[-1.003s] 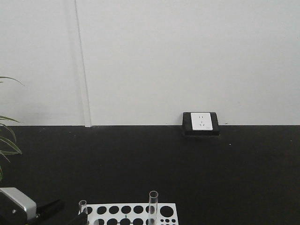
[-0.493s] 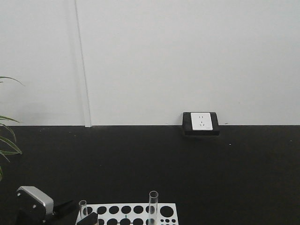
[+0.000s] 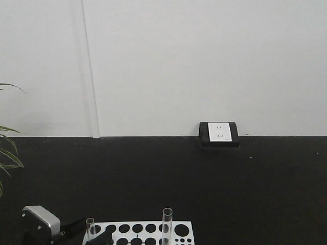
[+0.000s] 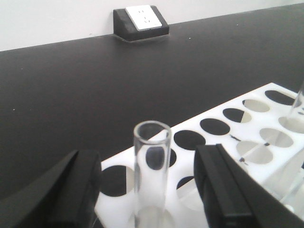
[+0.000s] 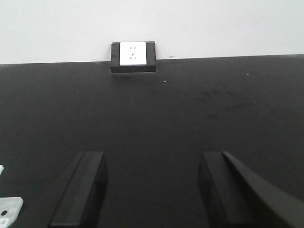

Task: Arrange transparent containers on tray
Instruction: 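Lower the left gripper around the nearer glass test tube and close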

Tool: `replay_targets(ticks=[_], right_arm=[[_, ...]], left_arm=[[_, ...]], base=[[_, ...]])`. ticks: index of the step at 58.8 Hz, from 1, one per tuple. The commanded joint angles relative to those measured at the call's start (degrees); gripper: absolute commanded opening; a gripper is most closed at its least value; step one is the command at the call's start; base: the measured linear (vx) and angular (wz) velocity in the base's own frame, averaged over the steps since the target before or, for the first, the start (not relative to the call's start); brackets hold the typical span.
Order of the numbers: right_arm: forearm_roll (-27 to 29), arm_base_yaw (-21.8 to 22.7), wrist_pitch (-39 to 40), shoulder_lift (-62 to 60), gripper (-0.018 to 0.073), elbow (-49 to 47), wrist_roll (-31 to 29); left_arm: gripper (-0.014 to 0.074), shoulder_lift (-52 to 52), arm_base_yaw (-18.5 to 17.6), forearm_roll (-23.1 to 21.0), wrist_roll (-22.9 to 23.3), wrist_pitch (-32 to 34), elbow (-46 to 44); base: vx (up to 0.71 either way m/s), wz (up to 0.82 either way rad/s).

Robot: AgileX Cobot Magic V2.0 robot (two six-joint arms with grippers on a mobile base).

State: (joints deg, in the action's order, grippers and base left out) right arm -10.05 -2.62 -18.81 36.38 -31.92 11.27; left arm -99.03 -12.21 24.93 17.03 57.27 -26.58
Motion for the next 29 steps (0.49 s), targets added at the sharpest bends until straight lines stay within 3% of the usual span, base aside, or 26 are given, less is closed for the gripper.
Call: replay_targets(ticks=[1, 29], right_arm=[[-0.8, 0.1, 4.3, 0.2, 0.0494, -1.8, -0.3], [-0.8, 0.1, 4.3, 0.2, 0.0494, -1.8, -0.7]], left_arm=[[0.0538, 1.6, -0.4, -1.4, 1.4, 5.0, -1.8], [0.0536, 1.6, -0.4, 2.2, 1.8, -0.7, -5.1]], base=[[0.00, 0.00], [0.00, 0.00]])
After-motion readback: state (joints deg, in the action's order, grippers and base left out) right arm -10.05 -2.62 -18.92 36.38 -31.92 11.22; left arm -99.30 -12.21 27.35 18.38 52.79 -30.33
